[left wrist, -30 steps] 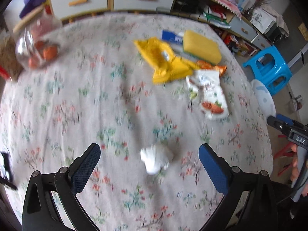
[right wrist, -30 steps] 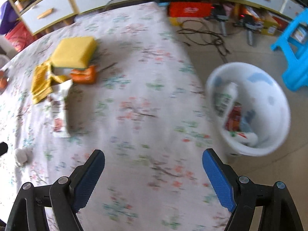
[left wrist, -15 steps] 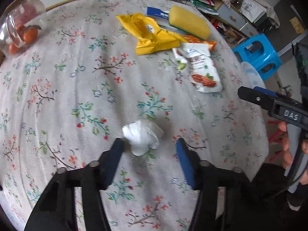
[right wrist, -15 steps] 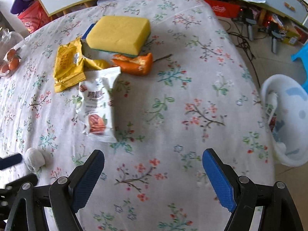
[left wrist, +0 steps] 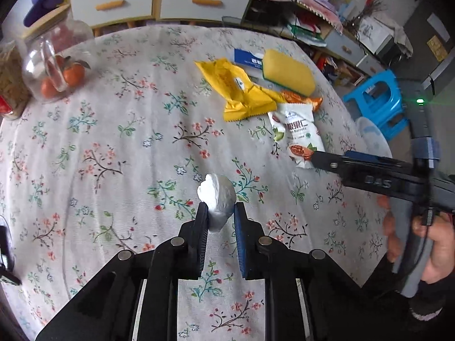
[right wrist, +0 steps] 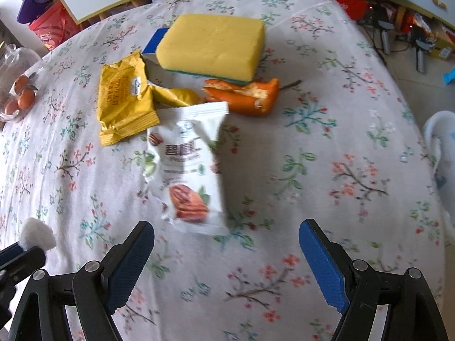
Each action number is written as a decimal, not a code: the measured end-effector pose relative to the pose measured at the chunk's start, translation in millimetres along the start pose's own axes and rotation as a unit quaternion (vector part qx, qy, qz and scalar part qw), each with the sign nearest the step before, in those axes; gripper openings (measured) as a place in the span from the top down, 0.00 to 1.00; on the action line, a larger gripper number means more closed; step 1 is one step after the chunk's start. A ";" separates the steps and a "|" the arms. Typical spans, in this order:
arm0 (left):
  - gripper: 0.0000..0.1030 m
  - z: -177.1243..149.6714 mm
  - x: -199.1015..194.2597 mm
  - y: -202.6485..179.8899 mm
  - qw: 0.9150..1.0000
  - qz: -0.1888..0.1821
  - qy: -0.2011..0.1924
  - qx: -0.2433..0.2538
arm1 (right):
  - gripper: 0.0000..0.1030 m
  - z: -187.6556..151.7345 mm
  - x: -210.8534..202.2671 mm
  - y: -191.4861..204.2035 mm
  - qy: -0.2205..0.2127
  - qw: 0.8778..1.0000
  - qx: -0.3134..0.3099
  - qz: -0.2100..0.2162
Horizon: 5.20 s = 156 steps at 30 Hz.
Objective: Collect trash
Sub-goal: 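Grasp the white pecan kernels bag with the right tool, then drop the pecan bag into the white bin with the right tool while the left tool drops the tissue in, then grasp the yellow snack wrapper with the left tool while the right tool returns to the table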
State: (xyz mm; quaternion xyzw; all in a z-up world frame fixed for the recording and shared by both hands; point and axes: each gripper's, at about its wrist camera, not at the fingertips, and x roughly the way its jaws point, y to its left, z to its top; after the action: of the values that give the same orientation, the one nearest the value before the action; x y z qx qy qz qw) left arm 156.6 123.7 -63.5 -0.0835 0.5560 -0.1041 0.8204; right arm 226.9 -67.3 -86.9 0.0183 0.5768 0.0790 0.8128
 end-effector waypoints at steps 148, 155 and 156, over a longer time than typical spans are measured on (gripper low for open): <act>0.05 48.2 60.7 -246.3 0.981 -0.012 -0.058 0.183 | 0.22 -70.6 -123.2 -326.6 -0.084 0.973 0.197 -0.089; 0.02 51.3 41.9 -177.8 0.991 0.020 -0.089 0.098 | 0.19 -53.7 -118.4 -289.3 -0.084 0.977 0.183 -0.069; 0.02 53.7 40.8 -169.0 0.992 0.028 -0.092 0.083 | 0.18 -51.0 -117.2 -282.4 -0.084 0.978 0.178 -0.069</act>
State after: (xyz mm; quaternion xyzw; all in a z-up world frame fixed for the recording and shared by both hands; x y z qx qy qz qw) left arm 208.1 -48.9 -37.5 -0.0085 0.4700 -0.1186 0.8746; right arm 171.5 -366.7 -28.4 0.1296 0.5110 -0.0832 0.8457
